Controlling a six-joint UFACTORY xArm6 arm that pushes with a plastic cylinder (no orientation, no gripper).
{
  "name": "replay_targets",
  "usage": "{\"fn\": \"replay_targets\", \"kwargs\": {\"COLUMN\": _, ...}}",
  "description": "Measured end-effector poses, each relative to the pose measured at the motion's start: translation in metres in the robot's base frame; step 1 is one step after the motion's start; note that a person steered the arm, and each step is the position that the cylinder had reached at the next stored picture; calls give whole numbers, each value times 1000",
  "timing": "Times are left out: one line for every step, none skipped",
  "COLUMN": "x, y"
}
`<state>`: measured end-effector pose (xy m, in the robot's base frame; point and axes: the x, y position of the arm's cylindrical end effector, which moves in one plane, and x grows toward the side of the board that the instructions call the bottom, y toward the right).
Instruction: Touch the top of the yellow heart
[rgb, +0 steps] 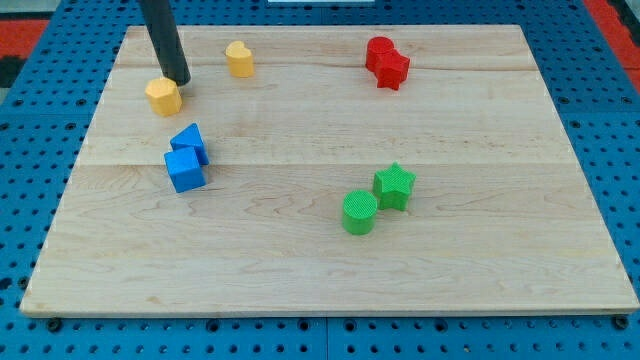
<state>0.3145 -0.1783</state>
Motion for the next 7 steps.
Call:
{"fn": "replay_targets", "kwargs": {"x": 2, "y": 50}}
{"fn": "replay_targets", "kwargs": {"x": 2, "y": 99}}
{"fn": "replay_targets", "kwargs": {"x": 6, "y": 174}}
{"fn": "replay_targets", "kwargs": {"x": 0, "y": 180}}
{"fn": "replay_targets", "kwargs": {"x": -12, "y": 177}}
{"fn": "replay_targets", "kwargs": {"x": -25, "y": 172}}
{"fn": "replay_targets", "kwargs": {"x": -26, "y": 170}}
